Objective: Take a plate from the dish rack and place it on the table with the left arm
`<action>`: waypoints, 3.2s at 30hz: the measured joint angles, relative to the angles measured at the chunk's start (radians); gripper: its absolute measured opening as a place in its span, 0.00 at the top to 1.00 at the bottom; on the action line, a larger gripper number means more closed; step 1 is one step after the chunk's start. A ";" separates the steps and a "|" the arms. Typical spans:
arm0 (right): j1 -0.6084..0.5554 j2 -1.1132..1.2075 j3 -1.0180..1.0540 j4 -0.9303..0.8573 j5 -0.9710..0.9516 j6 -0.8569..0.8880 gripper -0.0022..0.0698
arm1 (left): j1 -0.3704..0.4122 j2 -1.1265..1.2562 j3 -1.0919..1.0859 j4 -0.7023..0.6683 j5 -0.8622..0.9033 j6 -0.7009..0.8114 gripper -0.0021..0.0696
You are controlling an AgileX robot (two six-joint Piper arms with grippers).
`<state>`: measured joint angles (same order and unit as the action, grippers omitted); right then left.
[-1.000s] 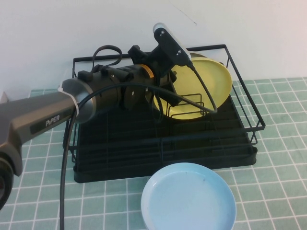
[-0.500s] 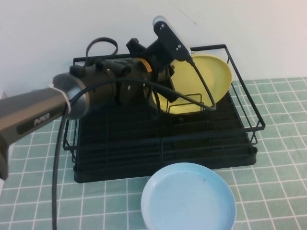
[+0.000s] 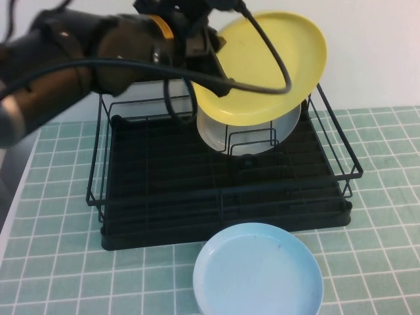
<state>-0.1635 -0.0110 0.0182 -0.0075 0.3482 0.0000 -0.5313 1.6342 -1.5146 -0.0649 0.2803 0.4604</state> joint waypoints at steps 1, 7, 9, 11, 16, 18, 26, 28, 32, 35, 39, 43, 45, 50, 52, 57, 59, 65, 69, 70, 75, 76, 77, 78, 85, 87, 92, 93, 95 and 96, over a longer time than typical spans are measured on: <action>0.000 0.000 0.000 0.000 0.000 0.000 0.97 | 0.000 -0.022 0.000 -0.002 0.024 -0.018 0.90; 0.000 0.000 0.000 0.000 0.000 0.000 0.97 | 0.000 -0.135 0.000 -0.003 0.193 -0.162 0.90; 0.000 0.000 0.000 0.000 0.000 0.000 0.97 | 0.002 -0.155 0.000 -0.005 0.260 -0.215 0.90; 0.000 0.000 0.000 0.000 0.000 0.000 0.97 | 0.002 -0.166 0.000 -0.010 0.364 -0.263 0.90; 0.000 0.000 0.000 0.000 0.000 0.000 0.97 | 0.003 -0.154 -0.002 -0.086 0.655 -0.297 0.90; 0.000 0.000 0.000 0.000 0.000 0.000 0.97 | 0.003 -0.149 0.000 -0.144 0.716 -0.297 0.90; 0.000 0.000 0.000 0.000 0.000 0.000 0.97 | 0.003 -0.145 0.128 -0.414 0.692 -0.264 0.90; 0.000 0.000 0.000 0.000 0.000 0.000 0.97 | 0.003 -0.145 0.174 -0.424 0.658 -0.272 0.90; 0.000 0.000 0.000 0.000 0.000 0.000 0.97 | 0.003 -0.145 0.281 -0.448 0.562 -0.291 0.90; 0.000 0.000 0.000 0.000 0.000 0.000 0.97 | 0.003 -0.145 0.371 -0.456 0.474 -0.293 0.90; 0.000 0.000 0.000 0.000 0.000 0.000 0.97 | 0.003 -0.145 0.471 -0.483 0.349 -0.298 0.90; 0.000 0.000 0.000 0.000 0.000 0.000 0.97 | 0.003 -0.145 0.539 -0.518 0.259 -0.298 0.90; 0.000 0.000 0.000 0.000 0.000 0.000 0.97 | 0.003 -0.136 0.552 -0.522 0.243 -0.300 0.90; 0.000 0.000 0.000 0.000 0.000 0.000 0.97 | 0.003 -0.111 0.558 -0.532 0.240 -0.296 0.90; 0.000 0.000 0.000 0.000 0.000 0.000 0.97 | 0.003 -0.107 0.558 -0.533 0.240 -0.294 0.90; 0.000 0.000 0.000 0.000 0.000 0.000 0.97 | 0.003 -0.106 0.558 -0.535 0.256 -0.284 0.80; 0.000 0.000 0.000 0.000 0.000 0.000 0.97 | 0.003 -0.106 0.558 -0.535 0.265 -0.283 0.68; 0.000 0.000 0.000 0.000 0.000 0.000 0.97 | 0.003 -0.106 0.558 -0.499 0.268 -0.276 0.36; 0.000 0.000 0.000 0.000 0.000 0.000 0.97 | 0.003 -0.149 0.558 -0.444 0.263 -0.276 0.31; 0.000 0.000 0.000 0.000 0.000 0.000 0.97 | 0.003 -0.168 0.558 -0.428 0.258 -0.276 0.30; 0.000 0.000 0.000 0.000 0.000 0.000 0.97 | 0.003 -0.304 0.558 -0.359 0.233 -0.272 0.36; 0.000 0.000 0.000 0.000 0.000 0.000 0.97 | 0.003 -0.338 0.558 -0.339 0.230 -0.272 0.41; 0.000 0.000 0.000 0.000 0.000 0.000 0.97 | 0.003 -0.372 0.558 -0.318 0.230 -0.270 0.48; 0.000 0.000 0.000 0.000 0.000 0.000 0.97 | 0.003 -0.400 0.558 -0.302 0.230 -0.267 0.56; 0.000 0.000 0.000 0.000 0.000 0.000 0.97 | 0.003 -0.644 0.558 -0.189 0.254 -0.233 0.94; 0.000 0.000 0.000 0.000 0.000 0.000 0.97 | 0.003 -0.713 0.558 -0.175 0.267 -0.231 0.96; -0.002 0.000 0.000 0.000 0.000 0.000 0.97 | 0.003 -0.863 0.558 -0.149 0.335 -0.228 0.97; -0.002 0.000 0.000 0.000 0.000 0.000 0.97 | 0.003 -0.883 0.558 -0.139 0.356 -0.227 0.97; -0.002 0.000 0.000 0.000 0.000 0.000 0.97 | 0.003 -0.927 0.558 -0.127 0.404 -0.227 0.97; -0.002 0.000 0.000 0.000 0.000 0.000 0.97 | 0.003 -0.946 0.558 -0.125 0.421 -0.227 0.97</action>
<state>-0.1657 -0.0110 0.0182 -0.0075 0.3482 0.0000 -0.5282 0.6886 -0.9564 -0.1896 0.7013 0.2337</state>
